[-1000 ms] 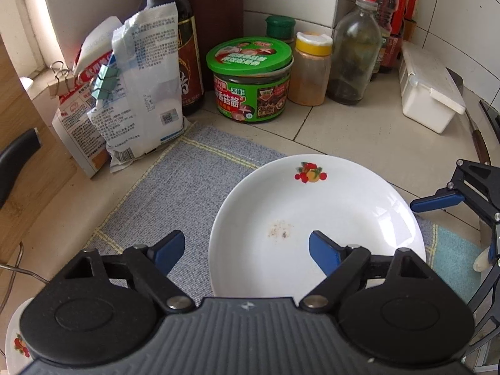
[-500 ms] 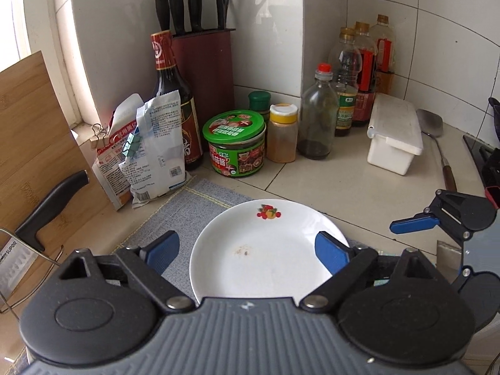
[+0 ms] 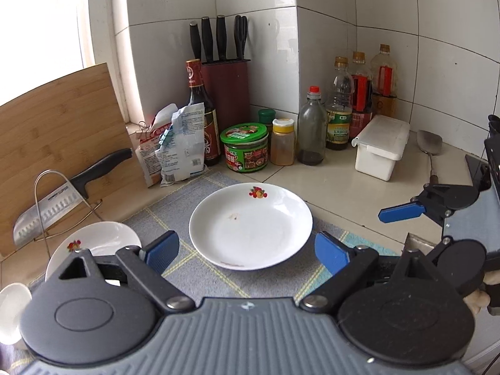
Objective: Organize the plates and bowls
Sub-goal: 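Withdraw the left tool from the placed plate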
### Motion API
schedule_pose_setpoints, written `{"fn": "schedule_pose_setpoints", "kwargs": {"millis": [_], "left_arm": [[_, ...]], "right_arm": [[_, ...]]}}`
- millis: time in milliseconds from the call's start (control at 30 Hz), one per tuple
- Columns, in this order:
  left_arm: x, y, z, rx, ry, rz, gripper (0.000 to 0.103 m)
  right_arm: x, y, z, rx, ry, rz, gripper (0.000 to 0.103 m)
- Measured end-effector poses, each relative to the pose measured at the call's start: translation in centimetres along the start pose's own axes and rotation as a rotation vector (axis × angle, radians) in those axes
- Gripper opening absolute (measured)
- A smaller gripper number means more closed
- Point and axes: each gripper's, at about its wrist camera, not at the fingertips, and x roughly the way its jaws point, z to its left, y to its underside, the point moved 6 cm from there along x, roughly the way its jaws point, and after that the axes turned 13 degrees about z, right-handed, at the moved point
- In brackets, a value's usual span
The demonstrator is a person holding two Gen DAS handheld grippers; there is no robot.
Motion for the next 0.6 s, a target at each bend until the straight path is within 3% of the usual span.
{"fn": "schedule_pose_setpoints", "kwargs": {"millis": [300,600], "left_arm": [[-2.8,8.1,-0.9,-0.135,-0.116,0.044,0.094],[-4.9,14.6,1.6,-0.316,-0.24,0.115,0.094]], "right_arm": [[-1.3,2.5,1.9,-0.014,-0.075,0.019,0.103],[-1.2,3.2,5.0,-0.073,-0.147,0.041,0.103]]}}
